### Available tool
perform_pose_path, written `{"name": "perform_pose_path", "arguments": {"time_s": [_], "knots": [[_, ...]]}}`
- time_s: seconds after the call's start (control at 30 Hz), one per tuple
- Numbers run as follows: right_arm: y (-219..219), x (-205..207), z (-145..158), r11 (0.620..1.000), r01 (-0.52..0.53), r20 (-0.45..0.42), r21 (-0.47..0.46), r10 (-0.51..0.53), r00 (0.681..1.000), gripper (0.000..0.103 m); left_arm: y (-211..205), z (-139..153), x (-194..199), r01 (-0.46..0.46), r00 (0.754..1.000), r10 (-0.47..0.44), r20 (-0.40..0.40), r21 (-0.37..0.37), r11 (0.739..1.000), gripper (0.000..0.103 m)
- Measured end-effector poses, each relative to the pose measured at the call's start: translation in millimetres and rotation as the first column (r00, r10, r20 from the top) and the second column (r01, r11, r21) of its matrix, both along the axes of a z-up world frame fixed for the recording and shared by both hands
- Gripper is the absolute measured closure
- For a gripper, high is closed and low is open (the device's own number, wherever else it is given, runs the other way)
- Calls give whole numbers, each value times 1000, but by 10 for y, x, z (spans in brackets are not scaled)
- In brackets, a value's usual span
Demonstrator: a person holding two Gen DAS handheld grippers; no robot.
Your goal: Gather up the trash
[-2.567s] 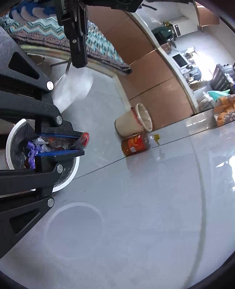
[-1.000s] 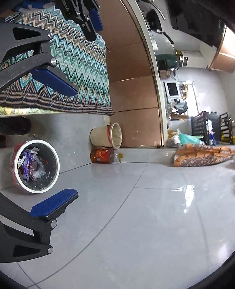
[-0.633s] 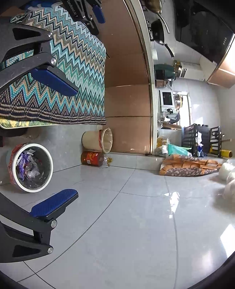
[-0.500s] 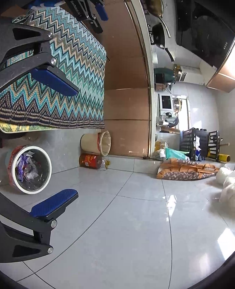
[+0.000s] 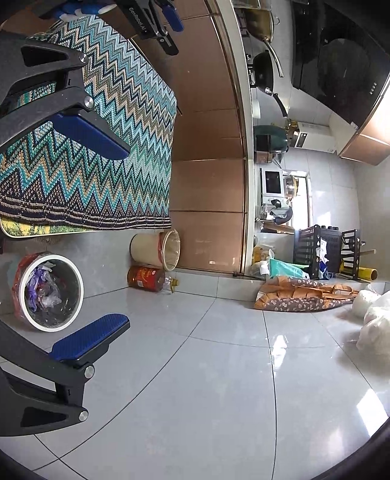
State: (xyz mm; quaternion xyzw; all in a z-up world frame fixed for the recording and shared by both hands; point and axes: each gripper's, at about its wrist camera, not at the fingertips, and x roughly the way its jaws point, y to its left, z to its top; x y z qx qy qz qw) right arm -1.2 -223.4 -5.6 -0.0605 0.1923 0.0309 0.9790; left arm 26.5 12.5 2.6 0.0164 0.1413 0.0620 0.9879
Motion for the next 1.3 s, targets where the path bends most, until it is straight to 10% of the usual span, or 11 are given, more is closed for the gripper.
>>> {"name": "perform_pose_path", "arguments": {"time_s": [1.3], "knots": [[94,-197,134,999,-39,69,-16,40,997,0,20,227,-403,-40,994,41,101,-5,999,34]]}}
